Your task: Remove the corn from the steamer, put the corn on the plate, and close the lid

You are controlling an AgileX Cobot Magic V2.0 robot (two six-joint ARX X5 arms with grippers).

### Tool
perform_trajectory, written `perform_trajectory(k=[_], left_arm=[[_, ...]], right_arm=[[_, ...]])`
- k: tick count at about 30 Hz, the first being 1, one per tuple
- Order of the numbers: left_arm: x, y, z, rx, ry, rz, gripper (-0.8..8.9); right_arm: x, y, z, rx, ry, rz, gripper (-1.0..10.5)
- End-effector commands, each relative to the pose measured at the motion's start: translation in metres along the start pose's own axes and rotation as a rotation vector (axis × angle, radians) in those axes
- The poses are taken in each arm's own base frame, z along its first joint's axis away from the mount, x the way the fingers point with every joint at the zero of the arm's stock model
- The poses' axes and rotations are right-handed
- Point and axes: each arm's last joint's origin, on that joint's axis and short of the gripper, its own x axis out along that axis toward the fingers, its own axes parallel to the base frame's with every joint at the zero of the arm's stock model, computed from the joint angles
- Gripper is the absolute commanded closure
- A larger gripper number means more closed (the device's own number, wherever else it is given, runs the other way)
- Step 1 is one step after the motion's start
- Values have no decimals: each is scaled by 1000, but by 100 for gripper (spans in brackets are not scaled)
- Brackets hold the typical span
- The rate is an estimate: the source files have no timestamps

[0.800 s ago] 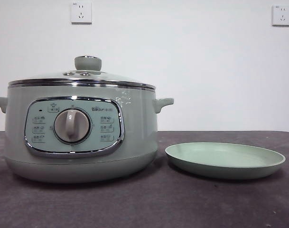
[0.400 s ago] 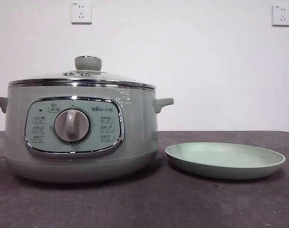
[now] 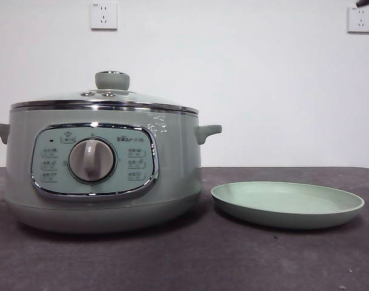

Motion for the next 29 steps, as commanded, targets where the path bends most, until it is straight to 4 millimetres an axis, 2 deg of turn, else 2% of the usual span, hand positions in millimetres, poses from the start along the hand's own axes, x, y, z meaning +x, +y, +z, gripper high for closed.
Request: perform_trajectory(k=[1, 7, 12, 14, 19, 23, 29], left_arm=[[6, 0, 2, -14, 4, -30, 428], [25, -4, 13, 2, 13, -104, 428], [44, -16, 38, 32, 41, -166, 424], [54, -22, 49, 46, 53, -194, 363], [82, -37, 64, 99, 91, -198, 364], [110, -50, 64, 163, 141, -137, 365], [146, -59, 45, 211, 255, -75, 366]], right_arm=[[0, 0, 1, -15, -1, 0, 654], [1, 0, 0, -15, 3, 5, 658], [3, 3, 0, -6, 12, 23, 658], [4, 5, 0, -8, 17, 31, 658], [5, 6, -1, -6, 23, 42, 659], [5, 6, -1, -6, 23, 42, 659], [5, 6, -1, -6, 23, 42, 662]])
